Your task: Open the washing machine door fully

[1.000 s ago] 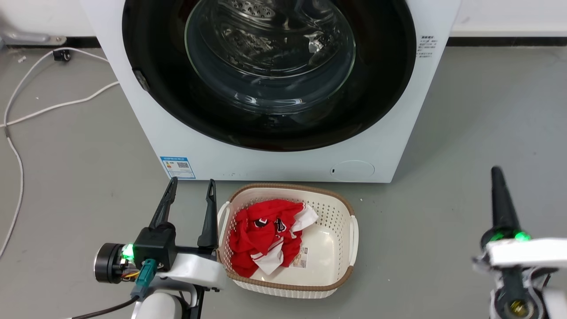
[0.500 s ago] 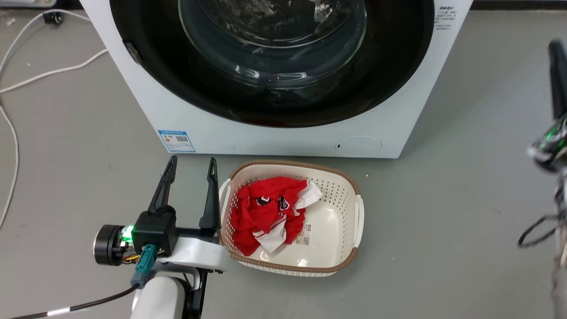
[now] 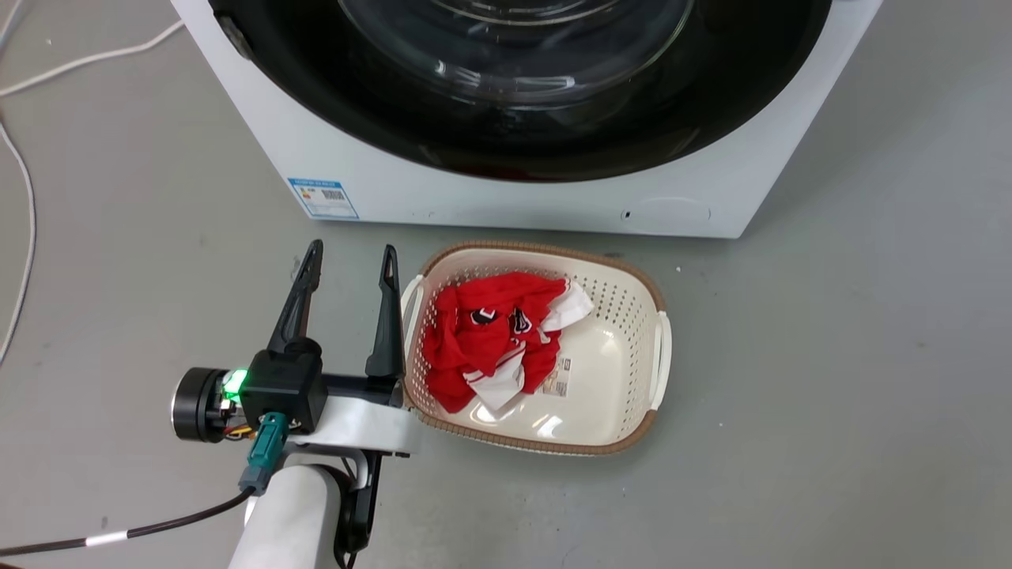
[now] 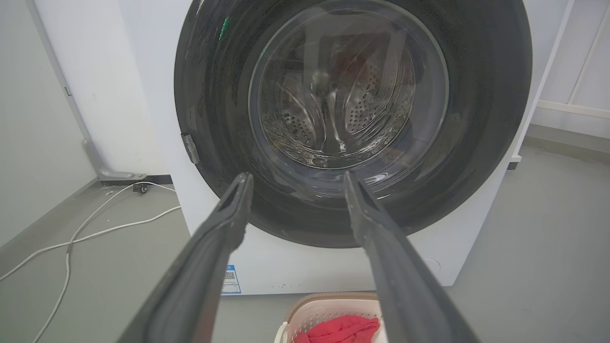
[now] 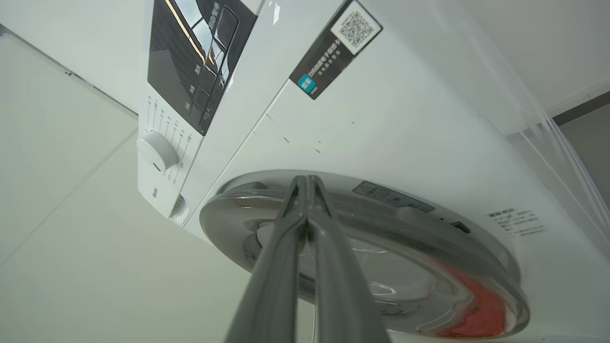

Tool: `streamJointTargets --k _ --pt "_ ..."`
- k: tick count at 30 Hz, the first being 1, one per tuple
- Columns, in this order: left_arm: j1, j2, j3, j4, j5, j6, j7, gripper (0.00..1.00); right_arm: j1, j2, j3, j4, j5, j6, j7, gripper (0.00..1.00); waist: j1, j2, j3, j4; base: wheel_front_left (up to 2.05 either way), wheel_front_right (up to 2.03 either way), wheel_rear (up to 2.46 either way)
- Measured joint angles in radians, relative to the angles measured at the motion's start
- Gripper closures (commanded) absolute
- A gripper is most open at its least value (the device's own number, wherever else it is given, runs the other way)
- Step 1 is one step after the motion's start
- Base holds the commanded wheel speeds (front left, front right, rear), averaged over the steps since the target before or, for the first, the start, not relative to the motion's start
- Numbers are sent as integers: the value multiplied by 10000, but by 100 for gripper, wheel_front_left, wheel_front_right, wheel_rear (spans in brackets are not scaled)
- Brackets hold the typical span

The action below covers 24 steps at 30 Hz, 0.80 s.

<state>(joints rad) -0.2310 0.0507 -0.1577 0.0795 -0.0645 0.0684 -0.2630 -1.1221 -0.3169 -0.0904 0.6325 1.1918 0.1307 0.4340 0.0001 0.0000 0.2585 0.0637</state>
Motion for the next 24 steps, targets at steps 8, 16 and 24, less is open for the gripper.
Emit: streamJointTargets --k 8,16,24 --pt "-375 2 -171 -213 -2 201 0 0 -2313 -71 665 1705 -1676 0 1233 100 0 0 749 130 0 0 0" --pt "-814 0 -334 -366 -105 426 0 0 -3388 42 932 2497 -2932 0 1756 100 0 0 1488 242 0 0 0" --pt "-1283 0 -635 -464 -205 639 0 0 -3904 253 909 2537 -3436 0 2278 100 0 0 2135 375 0 0 0"
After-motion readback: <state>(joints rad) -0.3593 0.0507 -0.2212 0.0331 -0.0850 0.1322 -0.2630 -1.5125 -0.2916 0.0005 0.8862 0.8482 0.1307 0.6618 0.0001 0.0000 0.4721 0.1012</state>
